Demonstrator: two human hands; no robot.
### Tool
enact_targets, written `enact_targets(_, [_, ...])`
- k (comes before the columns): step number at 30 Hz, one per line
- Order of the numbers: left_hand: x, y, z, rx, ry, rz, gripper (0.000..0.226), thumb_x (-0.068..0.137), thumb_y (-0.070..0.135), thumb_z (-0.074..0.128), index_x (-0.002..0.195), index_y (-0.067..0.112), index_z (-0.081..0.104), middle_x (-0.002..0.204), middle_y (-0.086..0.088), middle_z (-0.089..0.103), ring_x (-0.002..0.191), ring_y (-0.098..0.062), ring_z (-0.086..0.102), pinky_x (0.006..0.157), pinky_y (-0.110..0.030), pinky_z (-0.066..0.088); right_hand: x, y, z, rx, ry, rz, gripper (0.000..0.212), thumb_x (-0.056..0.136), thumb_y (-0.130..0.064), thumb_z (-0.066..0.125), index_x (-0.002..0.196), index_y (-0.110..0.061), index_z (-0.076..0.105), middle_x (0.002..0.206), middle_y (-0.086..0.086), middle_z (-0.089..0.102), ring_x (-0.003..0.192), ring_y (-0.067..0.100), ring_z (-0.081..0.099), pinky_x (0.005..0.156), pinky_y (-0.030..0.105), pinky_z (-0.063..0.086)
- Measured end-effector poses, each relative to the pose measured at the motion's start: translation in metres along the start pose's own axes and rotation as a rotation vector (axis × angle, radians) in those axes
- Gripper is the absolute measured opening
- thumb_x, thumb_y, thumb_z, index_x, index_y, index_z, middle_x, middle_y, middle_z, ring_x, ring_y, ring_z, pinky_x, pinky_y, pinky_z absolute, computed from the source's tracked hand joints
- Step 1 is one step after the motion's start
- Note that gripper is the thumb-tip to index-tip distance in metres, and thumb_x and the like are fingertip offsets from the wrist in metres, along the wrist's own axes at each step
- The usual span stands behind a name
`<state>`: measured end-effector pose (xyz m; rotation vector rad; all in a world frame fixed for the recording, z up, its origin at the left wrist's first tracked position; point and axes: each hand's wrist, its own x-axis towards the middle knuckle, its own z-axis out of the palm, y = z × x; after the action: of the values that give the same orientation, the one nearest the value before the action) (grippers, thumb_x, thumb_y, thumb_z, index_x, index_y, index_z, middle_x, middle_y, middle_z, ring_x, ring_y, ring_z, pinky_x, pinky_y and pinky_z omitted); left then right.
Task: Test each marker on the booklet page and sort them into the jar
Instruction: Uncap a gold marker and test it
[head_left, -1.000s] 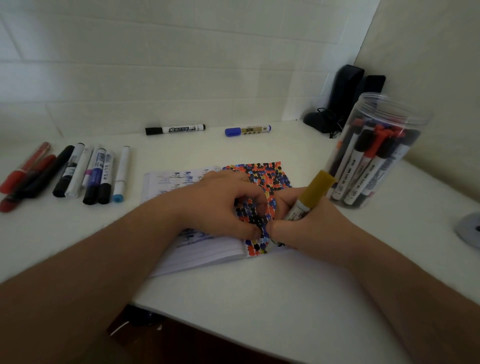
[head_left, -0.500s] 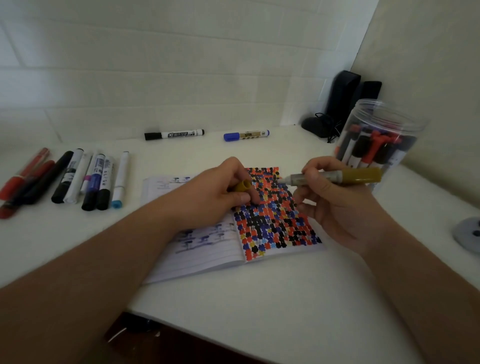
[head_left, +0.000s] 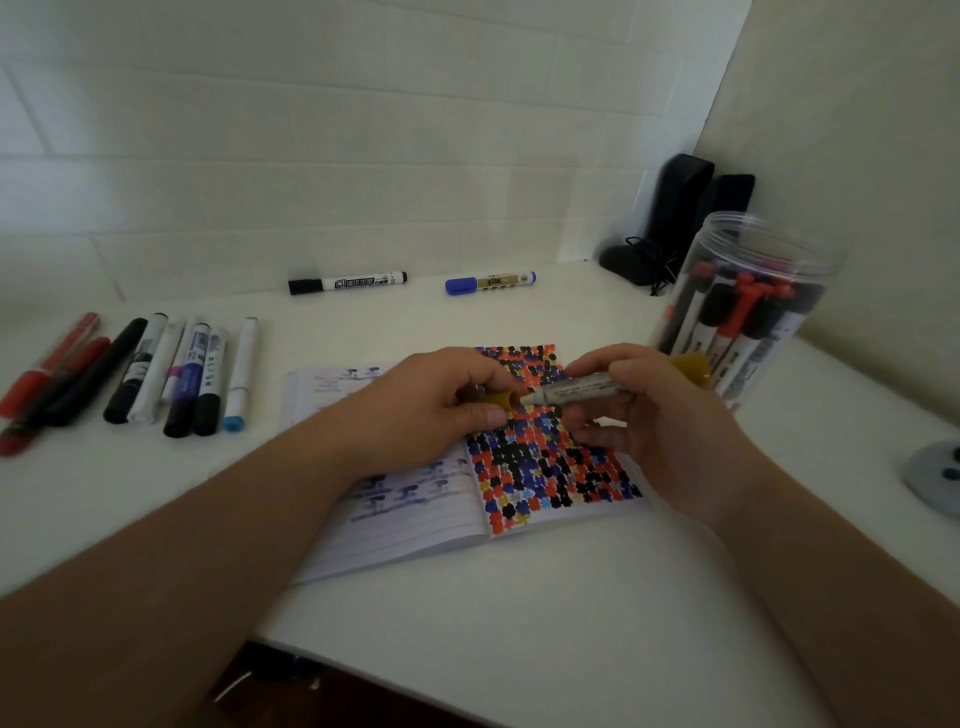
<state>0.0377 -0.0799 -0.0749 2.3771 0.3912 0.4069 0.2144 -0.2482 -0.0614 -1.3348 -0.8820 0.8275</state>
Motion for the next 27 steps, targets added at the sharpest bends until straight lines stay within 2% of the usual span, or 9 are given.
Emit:
enact_targets(2, [0.001,-0.002,0.0,0.025,-0.001,0.004,0.026,0.096,0.029,0.07,0.119,0.04,0.069,0.106,0.016,0.064,0.099,-0.003,0.059,0.089,-0.031,0.051,0.0,0.0,0.004,-0.079,0.025,-0.012,0.02,0.1,-0.014,0.054,0.093,-0.012,0.072,0.096,0.018,0.075,0.086,0.029,0.074,0.081,0.044,0.06])
enact_targets(4, [0.002,-0.002,0.001,0.042,-0.006,0.006,0.026,0.095,0.031,0.071,0.119,0.04,0.069,0.105,0.016,0.065,0.099,-0.004,0.06,0.089,-0.032,0.052,0.0,0.001,0.007,-0.142,0.034,-0.03,0.014,0.103,-0.01,0.054,0.095,-0.009,0.066,0.093,0.015,0.077,0.088,0.029,0.076,0.084,0.044,0.061])
enact_targets(7, [0.002,0.0,0.0,-0.019,0.047,-0.014,0.026,0.091,0.031,0.075,0.111,0.046,0.071,0.097,0.018,0.07,0.091,-0.002,0.063,0.082,-0.019,0.051,-0.001,0.003,0.008,-0.199,0.049,-0.078,0.009,0.099,-0.014,0.063,0.097,-0.007,0.068,0.089,0.013,0.077,0.086,0.029,0.075,0.081,0.041,0.063])
enact_targets(9, [0.001,0.001,-0.001,-0.101,0.11,-0.031,0.029,0.09,0.029,0.077,0.102,0.054,0.068,0.094,0.023,0.072,0.09,0.003,0.065,0.079,-0.011,0.049,-0.001,0.002,0.007,-0.169,0.062,-0.104,0.009,0.095,-0.017,0.068,0.097,-0.01,0.073,0.086,0.014,0.075,0.08,0.028,0.071,0.072,0.036,0.06])
enact_targets(13, [0.001,0.002,0.0,-0.144,0.201,-0.038,0.035,0.087,0.024,0.08,0.098,0.055,0.067,0.095,0.025,0.072,0.092,0.007,0.066,0.084,-0.013,0.051,-0.001,0.005,0.005,-0.124,0.057,-0.099,0.025,0.085,-0.029,0.073,0.104,-0.012,0.076,0.092,0.018,0.074,0.081,0.027,0.069,0.07,0.032,0.056])
enact_targets(17, [0.001,0.003,0.003,-0.122,0.288,-0.018,0.044,0.079,0.019,0.086,0.093,0.056,0.066,0.088,0.026,0.069,0.089,0.007,0.065,0.08,-0.007,0.049,0.002,0.009,0.01,-0.09,0.092,-0.077,0.012,0.095,-0.02,0.069,0.101,-0.011,0.075,0.09,0.017,0.075,0.081,0.026,0.069,0.071,0.037,0.054])
enact_targets(20, [0.0,0.004,0.005,-0.123,0.332,0.006,0.046,0.078,0.018,0.087,0.092,0.057,0.067,0.086,0.027,0.069,0.089,0.005,0.065,0.082,-0.014,0.052,0.003,0.01,0.013,-0.06,0.108,-0.07,0.012,0.097,-0.019,0.068,0.103,-0.01,0.074,0.09,0.015,0.075,0.087,0.025,0.071,0.079,0.045,0.054])
enact_targets(24, [-0.001,0.006,0.003,-0.122,0.367,0.027,0.045,0.079,0.017,0.087,0.091,0.055,0.067,0.086,0.024,0.07,0.088,0.004,0.066,0.083,-0.022,0.054,0.0,0.005,0.018,-0.029,0.087,-0.054,0.019,0.096,-0.022,0.068,0.108,-0.008,0.071,0.091,0.014,0.075,0.088,0.024,0.071,0.066,0.031,0.051])
enact_targets(27, [0.0,0.004,0.002,-0.17,0.358,0.02,0.039,0.08,0.012,0.086,0.093,0.047,0.072,0.092,0.016,0.075,0.089,0.0,0.07,0.087,-0.031,0.059,-0.004,-0.003,0.022,-0.094,0.062,-0.085,0.013,0.097,-0.021,0.068,0.105,-0.011,0.072,0.089,0.013,0.074,0.084,0.024,0.069,0.059,0.028,0.052])
